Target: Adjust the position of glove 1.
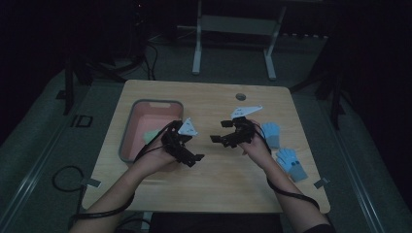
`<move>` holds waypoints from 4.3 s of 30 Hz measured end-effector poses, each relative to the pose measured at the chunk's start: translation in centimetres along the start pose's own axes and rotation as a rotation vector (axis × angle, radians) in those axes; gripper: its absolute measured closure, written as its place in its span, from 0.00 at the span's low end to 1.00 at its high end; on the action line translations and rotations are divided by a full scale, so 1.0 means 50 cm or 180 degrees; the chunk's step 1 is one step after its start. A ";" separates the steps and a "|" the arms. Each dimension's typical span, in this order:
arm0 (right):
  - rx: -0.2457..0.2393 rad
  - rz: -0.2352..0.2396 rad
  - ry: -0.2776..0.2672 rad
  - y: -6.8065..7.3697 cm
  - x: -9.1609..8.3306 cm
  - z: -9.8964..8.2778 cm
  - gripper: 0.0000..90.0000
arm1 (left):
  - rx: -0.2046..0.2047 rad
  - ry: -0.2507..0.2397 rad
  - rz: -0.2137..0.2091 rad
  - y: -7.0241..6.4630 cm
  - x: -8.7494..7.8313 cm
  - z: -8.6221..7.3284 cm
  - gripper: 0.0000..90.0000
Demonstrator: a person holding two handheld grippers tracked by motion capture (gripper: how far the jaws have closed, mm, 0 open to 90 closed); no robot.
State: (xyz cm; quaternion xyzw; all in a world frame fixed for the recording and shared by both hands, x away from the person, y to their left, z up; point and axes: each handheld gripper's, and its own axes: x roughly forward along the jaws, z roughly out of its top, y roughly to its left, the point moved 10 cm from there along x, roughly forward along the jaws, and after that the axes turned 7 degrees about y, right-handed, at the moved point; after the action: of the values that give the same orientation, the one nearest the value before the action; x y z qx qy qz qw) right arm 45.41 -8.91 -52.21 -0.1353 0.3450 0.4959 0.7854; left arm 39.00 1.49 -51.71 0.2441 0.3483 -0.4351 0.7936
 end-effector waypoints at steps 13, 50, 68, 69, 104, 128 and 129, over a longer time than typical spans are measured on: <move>0.0148 -0.0157 -0.0042 -0.031 -0.060 -0.060 0.16 | 0.0028 -0.0239 -0.0176 -0.076 0.054 0.040 0.02; 0.0385 -0.0814 0.0043 -0.149 -0.205 -0.233 0.48 | 0.0081 -0.0346 -0.0188 -0.179 0.189 -0.037 0.02; 0.0612 -0.1277 0.0055 -0.271 -0.248 -0.254 0.51 | -0.0091 -0.0345 0.0001 -0.168 0.191 -0.072 0.02; 0.0650 -0.1321 0.0055 -0.287 -0.246 -0.250 0.53 | -0.0073 -0.0337 0.0016 -0.170 0.191 -0.075 0.02; 0.0903 -0.1395 0.0819 -0.359 -0.136 -0.320 0.91 | 0.0015 -0.0482 0.0112 -0.159 0.185 -0.082 0.02; 0.0487 -0.1167 0.0269 -0.159 -0.185 -0.134 0.93 | 0.0003 -0.0530 0.0097 -0.154 0.181 -0.082 0.02; 0.0469 -0.1145 0.0239 -0.149 -0.185 -0.128 0.93 | 0.0004 -0.0534 0.0098 -0.154 0.181 -0.082 0.02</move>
State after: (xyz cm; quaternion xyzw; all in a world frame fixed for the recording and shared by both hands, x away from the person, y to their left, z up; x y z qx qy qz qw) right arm 46.78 -22.30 -51.58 -0.1552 0.3796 0.3156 0.8557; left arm 34.41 -4.26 -61.89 0.2126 0.2765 -0.4420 0.8264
